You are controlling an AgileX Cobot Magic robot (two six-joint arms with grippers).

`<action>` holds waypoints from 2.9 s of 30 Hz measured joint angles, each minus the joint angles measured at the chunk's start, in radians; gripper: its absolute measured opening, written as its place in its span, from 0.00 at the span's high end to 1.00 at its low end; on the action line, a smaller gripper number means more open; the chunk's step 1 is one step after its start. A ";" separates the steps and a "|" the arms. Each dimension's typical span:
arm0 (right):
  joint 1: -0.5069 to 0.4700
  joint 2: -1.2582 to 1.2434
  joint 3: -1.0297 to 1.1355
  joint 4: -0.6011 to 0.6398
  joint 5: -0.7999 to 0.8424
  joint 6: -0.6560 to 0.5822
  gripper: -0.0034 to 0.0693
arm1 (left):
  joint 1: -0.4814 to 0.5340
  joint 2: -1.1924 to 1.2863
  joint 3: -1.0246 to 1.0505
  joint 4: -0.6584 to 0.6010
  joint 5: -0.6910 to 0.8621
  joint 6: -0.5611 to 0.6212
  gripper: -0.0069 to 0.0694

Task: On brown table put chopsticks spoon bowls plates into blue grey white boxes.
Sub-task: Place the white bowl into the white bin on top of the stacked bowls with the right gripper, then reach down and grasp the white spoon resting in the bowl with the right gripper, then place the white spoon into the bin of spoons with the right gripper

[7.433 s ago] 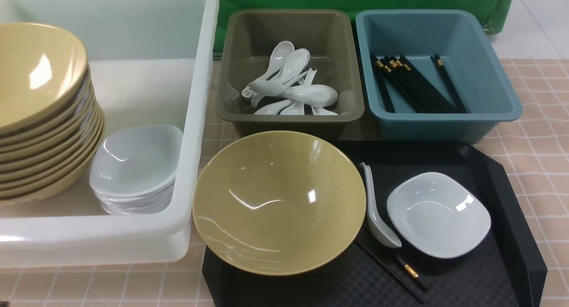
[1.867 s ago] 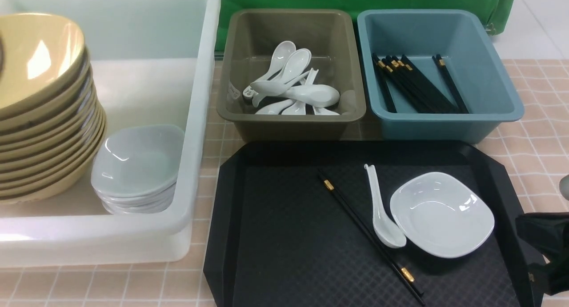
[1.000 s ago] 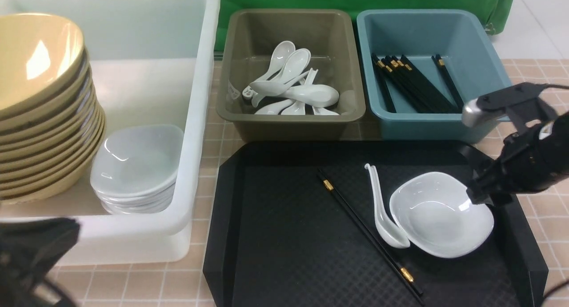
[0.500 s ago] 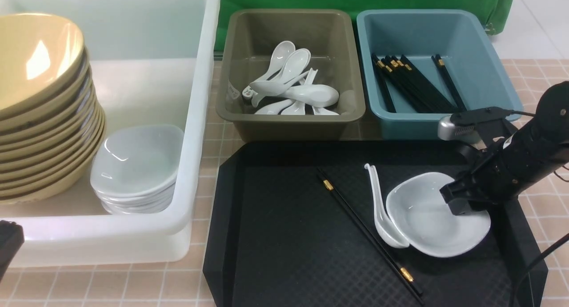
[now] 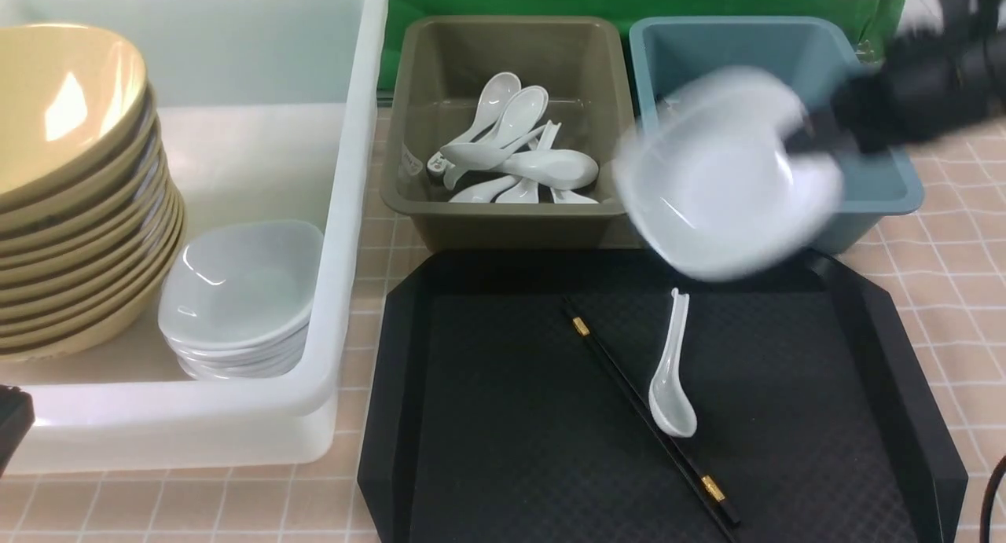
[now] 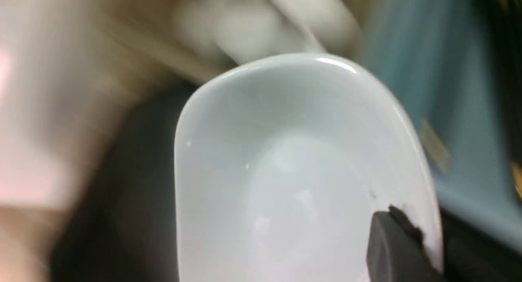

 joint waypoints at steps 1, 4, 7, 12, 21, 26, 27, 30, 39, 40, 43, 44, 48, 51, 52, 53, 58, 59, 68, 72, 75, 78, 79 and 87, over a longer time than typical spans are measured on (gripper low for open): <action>0.026 0.003 -0.010 0.092 -0.030 -0.064 0.85 | 0.000 0.000 0.000 0.000 0.000 0.000 0.92; 0.144 0.056 -0.023 0.441 -0.129 -0.307 0.85 | 0.000 0.000 0.000 0.000 0.000 -0.001 0.92; 0.263 0.150 -0.027 0.736 -0.224 -0.448 0.85 | 0.000 0.000 0.000 0.000 0.000 -0.001 0.92; 0.460 0.359 -0.070 0.970 -0.495 -0.562 0.83 | 0.000 0.000 0.000 0.000 0.000 -0.001 0.92; 0.588 0.543 -0.192 1.017 -0.573 -0.669 0.51 | 0.000 0.000 0.000 0.004 0.000 -0.001 0.92; 0.563 0.529 -0.196 1.001 -0.515 -0.704 0.34 | 0.000 0.000 0.000 0.006 0.000 -0.001 0.92; 0.545 0.510 -0.196 0.974 -0.479 -0.704 0.32 | 0.000 0.000 0.000 0.006 0.000 -0.001 0.92; 0.487 0.422 -0.196 0.829 -0.399 -0.663 0.30 | 0.000 0.000 0.000 0.006 0.000 -0.001 0.92; 0.258 0.107 -0.193 -0.300 0.060 0.178 0.38 | 0.000 0.000 0.000 0.007 0.000 -0.006 0.92; 0.243 0.102 -0.178 -0.374 0.110 0.219 0.38 | 0.000 0.000 0.000 0.007 0.000 -0.011 0.92; 0.179 0.095 -0.060 -0.504 0.164 0.326 0.39 | 0.000 0.000 0.000 0.007 -0.001 -0.022 0.92; 0.168 0.095 -0.001 -0.516 0.146 0.351 0.39 | 0.000 0.000 0.000 0.007 -0.003 -0.023 0.92; 0.157 0.112 0.243 -0.479 -0.098 0.435 0.39 | 0.000 0.000 0.000 0.007 -0.007 -0.024 0.92; 0.173 0.164 0.352 -0.357 -0.297 0.421 0.39 | 0.000 0.000 0.000 0.008 -0.007 -0.024 0.92; 0.179 0.183 0.363 -0.339 -0.332 0.419 0.39 | 0.000 0.000 0.000 0.009 -0.007 -0.024 0.92; 0.187 0.208 0.365 -0.323 -0.368 0.419 0.39 | 0.000 0.000 0.000 0.009 -0.007 -0.024 0.92; 0.233 0.330 0.348 -0.292 -0.492 0.420 0.40 | 0.000 0.000 0.000 0.011 -0.007 -0.024 0.92; 0.241 0.357 0.339 -0.291 -0.506 0.413 0.41 | 0.000 0.000 0.000 0.011 -0.007 -0.024 0.92; 0.248 0.387 0.295 -0.286 -0.476 0.251 0.80 | 0.000 0.000 0.000 0.014 -0.007 -0.024 0.92; 0.262 0.307 0.291 -0.287 -0.359 0.235 0.81 | 0.000 0.000 0.000 0.015 -0.007 -0.024 0.92; 0.290 0.231 0.253 -0.282 -0.439 0.229 0.81 | 0.000 0.000 0.000 0.015 -0.007 -0.024 0.92; 0.339 0.199 0.203 -0.271 -0.754 0.194 0.81 | 0.000 0.000 0.000 0.015 -0.007 -0.024 0.92; 0.342 0.199 0.201 -0.271 -0.754 0.192 0.81 | 0.000 0.000 0.000 0.015 -0.007 -0.024 0.92; 0.373 0.482 -0.079 -0.295 -1.218 0.002 0.71 | 0.000 0.000 0.000 0.029 -0.007 -0.024 0.92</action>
